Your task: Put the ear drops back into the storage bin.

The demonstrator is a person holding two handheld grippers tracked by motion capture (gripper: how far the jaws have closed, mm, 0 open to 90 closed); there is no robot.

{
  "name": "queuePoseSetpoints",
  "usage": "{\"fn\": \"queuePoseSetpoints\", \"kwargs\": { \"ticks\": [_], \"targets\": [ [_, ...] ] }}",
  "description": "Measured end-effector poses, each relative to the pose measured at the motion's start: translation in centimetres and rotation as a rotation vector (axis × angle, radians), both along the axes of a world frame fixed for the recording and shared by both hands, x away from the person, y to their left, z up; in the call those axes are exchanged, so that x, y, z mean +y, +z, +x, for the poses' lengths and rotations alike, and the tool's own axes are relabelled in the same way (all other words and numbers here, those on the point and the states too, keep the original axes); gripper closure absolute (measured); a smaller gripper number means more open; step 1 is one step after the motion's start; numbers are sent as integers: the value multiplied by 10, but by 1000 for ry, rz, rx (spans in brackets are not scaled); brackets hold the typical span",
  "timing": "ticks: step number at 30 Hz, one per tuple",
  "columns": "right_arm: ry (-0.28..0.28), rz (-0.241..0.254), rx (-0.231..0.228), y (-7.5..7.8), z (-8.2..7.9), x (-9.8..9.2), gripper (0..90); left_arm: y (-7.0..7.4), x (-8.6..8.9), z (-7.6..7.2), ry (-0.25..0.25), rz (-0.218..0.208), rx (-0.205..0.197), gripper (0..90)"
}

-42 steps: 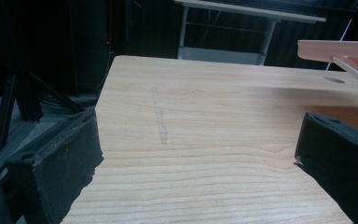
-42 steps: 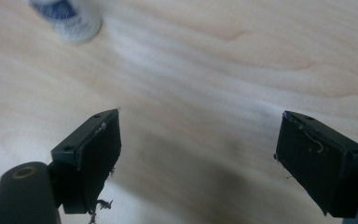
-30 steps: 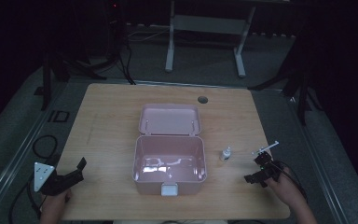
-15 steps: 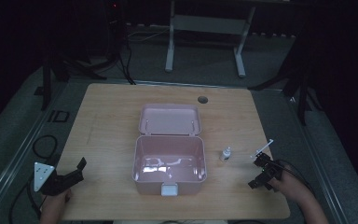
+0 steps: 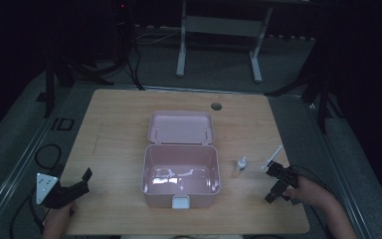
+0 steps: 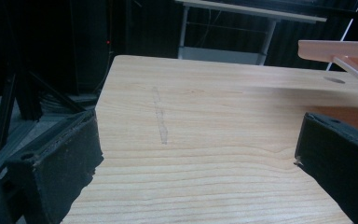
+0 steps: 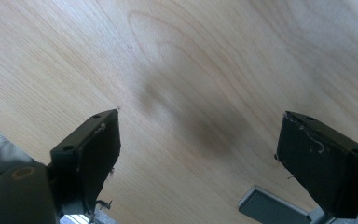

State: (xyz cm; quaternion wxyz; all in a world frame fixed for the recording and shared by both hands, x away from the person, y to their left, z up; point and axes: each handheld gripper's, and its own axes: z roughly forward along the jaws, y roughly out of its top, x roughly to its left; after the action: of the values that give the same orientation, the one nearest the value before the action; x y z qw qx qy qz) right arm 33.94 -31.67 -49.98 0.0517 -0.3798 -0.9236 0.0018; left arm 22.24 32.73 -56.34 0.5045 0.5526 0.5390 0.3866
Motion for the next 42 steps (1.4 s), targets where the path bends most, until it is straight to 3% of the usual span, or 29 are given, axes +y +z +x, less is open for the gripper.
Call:
{"fn": "queuePoseSetpoints", "kwargs": {
  "ticks": [7, 11, 24, 28, 32, 42],
  "targets": [
    [-11, 11, -12, 6, 14, 5, 129, 0, 0, 0, 0, 2, 0, 5],
    [11, 31, 3, 10, 22, 10, 129, 0, 0, 0, 0, 3, 0, 5],
    [37, 18, -3, 14, 46, 35, 134, 0, 0, 0, -2, 1, -1, 4],
    [60, 25, 9, 13, 52, 42, 129, 0, 0, 0, -2, -2, -1, 5],
    [74, -3, -1, 13, 55, 48, 131, 0, 0, 0, -3, 0, 0, 5],
    [125, 7, -12, 13, 66, 69, 204, 0, 0, 0, -4, 0, -1, 4]
  ]
}}
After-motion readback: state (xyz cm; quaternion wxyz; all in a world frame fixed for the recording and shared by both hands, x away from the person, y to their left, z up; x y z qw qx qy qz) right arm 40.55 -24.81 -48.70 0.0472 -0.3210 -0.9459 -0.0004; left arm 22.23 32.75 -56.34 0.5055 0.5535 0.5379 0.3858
